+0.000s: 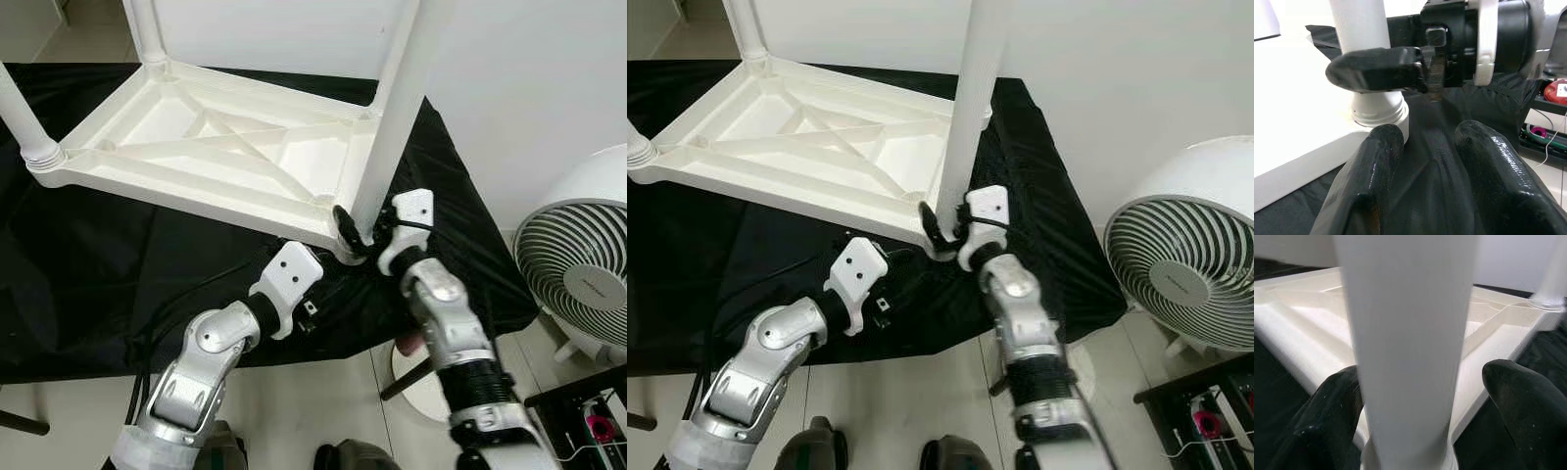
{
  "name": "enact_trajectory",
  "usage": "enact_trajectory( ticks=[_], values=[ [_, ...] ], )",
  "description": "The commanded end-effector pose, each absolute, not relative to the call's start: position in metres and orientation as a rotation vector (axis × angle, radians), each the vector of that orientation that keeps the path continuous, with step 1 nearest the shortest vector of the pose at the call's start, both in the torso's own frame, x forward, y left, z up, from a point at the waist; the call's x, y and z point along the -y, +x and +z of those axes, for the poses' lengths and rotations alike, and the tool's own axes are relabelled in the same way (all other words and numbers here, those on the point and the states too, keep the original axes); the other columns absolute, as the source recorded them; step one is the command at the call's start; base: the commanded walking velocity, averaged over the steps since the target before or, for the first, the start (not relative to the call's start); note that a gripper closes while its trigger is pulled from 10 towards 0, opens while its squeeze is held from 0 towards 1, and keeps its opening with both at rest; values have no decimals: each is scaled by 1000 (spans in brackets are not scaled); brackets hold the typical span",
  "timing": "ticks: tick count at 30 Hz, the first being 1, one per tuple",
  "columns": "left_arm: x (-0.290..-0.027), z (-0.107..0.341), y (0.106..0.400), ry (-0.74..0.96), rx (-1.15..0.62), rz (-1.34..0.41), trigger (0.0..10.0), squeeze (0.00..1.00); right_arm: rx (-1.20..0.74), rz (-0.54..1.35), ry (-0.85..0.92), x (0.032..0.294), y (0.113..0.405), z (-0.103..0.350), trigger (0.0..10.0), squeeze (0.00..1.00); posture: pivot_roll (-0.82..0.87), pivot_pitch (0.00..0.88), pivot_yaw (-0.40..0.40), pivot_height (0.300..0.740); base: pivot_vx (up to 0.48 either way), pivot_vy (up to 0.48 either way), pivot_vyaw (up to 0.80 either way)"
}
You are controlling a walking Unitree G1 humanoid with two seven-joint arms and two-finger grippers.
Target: Building children table
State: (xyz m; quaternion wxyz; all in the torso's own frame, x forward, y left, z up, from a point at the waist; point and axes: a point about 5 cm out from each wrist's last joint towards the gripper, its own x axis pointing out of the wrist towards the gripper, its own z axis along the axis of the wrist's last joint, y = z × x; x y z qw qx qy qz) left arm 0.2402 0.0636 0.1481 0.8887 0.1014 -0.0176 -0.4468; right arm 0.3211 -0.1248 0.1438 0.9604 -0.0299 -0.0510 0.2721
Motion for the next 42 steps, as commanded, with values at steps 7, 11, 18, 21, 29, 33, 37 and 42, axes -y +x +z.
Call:
enact_trajectory(
  ticks=[7, 11, 18, 21, 29, 33, 37, 42],
  values=[
    [-63, 148, 243, 208, 37, -892, 10000, 0, 29, 754, -130, 134, 333, 135, 10000, 0, 29, 40, -66, 740, 0, 0, 0],
    [-63, 148, 244, 209, 38, -892, 10000, 0, 5, 808, -129, 130, 339, 133, 10000, 0, 33, 36, -63, 740, 0, 0, 0],
    [-64, 150, 244, 214, 42, -890, 10000, 0, -27, 908, -122, 117, 349, 131, 0, 0, 53, 32, -65, 740, 0, 0, 0],
    [-65, 150, 244, 218, 42, -886, 10000, 0, -44, 929, -120, 115, 350, 129, 0, 0, 59, 30, -68, 740, 0, 0, 0],
    [-66, 150, 243, 218, 41, -878, 10000, 0, -64, 896, -142, 121, 352, 123, 1412, 0, 62, 25, -71, 740, 0, 0, 0],
    [-65, 150, 244, 218, 42, -881, 10000, 0, -49, 810, -146, 126, 357, 125, 10000, 0, 57, 27, -69, 740, 0, 0, 0],
    [-65, 151, 244, 217, 43, -883, 10000, 0, -24, 694, -142, 132, 359, 127, 10000, 0, 52, 32, -70, 740, 0, 0, 0],
    [-65, 150, 243, 213, 40, -885, 10000, 0, -3, 584, -111, 132, 356, 127, 10000, 0, 48, 35, -73, 740, 0, 0, 0]
  ],
)
